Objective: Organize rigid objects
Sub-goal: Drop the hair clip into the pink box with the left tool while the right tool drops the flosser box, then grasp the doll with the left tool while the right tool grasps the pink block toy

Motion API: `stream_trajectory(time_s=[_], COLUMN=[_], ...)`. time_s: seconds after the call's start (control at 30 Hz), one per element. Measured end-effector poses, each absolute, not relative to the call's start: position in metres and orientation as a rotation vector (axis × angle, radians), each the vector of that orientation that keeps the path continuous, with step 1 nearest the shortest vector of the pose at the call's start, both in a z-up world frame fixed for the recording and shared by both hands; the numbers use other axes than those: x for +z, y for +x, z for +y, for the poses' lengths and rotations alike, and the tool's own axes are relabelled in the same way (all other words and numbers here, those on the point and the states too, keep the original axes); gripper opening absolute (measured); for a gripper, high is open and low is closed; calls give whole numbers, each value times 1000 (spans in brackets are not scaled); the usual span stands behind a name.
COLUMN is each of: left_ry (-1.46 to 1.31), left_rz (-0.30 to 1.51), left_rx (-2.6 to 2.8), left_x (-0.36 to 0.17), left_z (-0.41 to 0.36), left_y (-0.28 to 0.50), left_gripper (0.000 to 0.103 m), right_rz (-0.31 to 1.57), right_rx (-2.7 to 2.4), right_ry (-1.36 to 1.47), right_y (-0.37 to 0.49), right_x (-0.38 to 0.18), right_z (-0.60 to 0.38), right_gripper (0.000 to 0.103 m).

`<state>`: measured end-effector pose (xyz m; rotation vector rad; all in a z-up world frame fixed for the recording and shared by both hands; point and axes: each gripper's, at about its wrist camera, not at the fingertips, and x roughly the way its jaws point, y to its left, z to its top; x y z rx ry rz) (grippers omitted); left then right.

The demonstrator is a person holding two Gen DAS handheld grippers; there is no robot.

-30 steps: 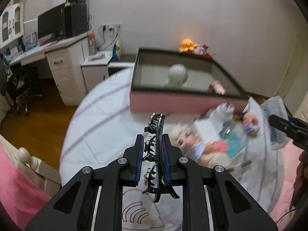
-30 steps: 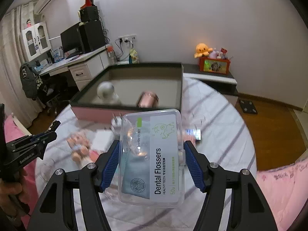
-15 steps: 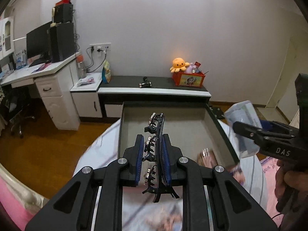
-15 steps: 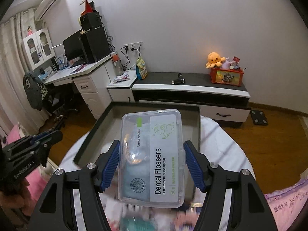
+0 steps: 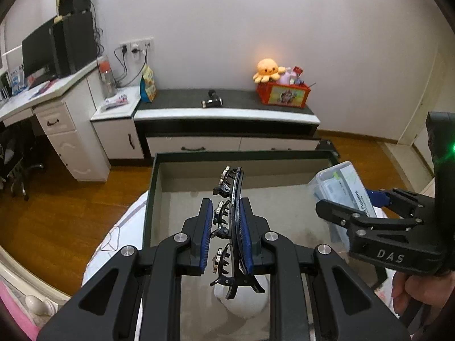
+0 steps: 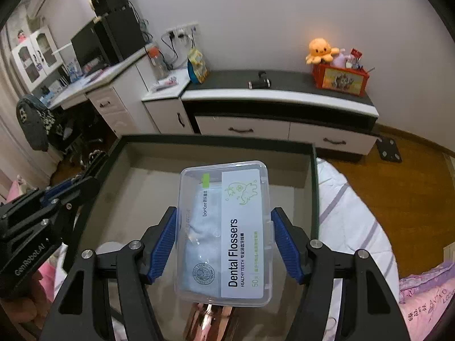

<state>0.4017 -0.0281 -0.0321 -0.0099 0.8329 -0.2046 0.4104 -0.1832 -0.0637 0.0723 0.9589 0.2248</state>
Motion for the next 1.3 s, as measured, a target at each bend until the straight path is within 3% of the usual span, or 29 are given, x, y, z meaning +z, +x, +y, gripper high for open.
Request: stream_trajectory(time_s=[0.17,0.23,0.27,0.3,0.37,0.47,0.5,0.93,1.3], left_ry=[-5,-4,-3,-4,-4,1,2,-40,-29], left_rz=[886,897,896,891,866,852,849,775,734], left_rx=[-192,-183,-173,-165,-147,-137,-135,-113,-40], left_x=[-52,-58,-60,-60,-58,-52,-51,-14,-1], left_z=[-30,-30,-29,-28,-25,-22,-21,2,-4], left_y=[416,418,417,416,411,403,402,326,213], left_gripper=[21,36,55,74,90,100,102,103,103], right_rz=[1009,1027,1031,1031,1027,1020,1007,854,738], right_rx=[218,224,227,230,228,212,203,189,203], right_ry=[50,50,53,56,55,54,47,130,96], right_y=[421,423,425,424,422,418,415,333,230], right_x=[-81,-88,-89,-89,-88,-84,-80,-24,-1], right_z=[-180,-181,-181,-181,-181,-180,-180,-193,-203], right_gripper=[67,67,69,82,88,99,103,103,103])
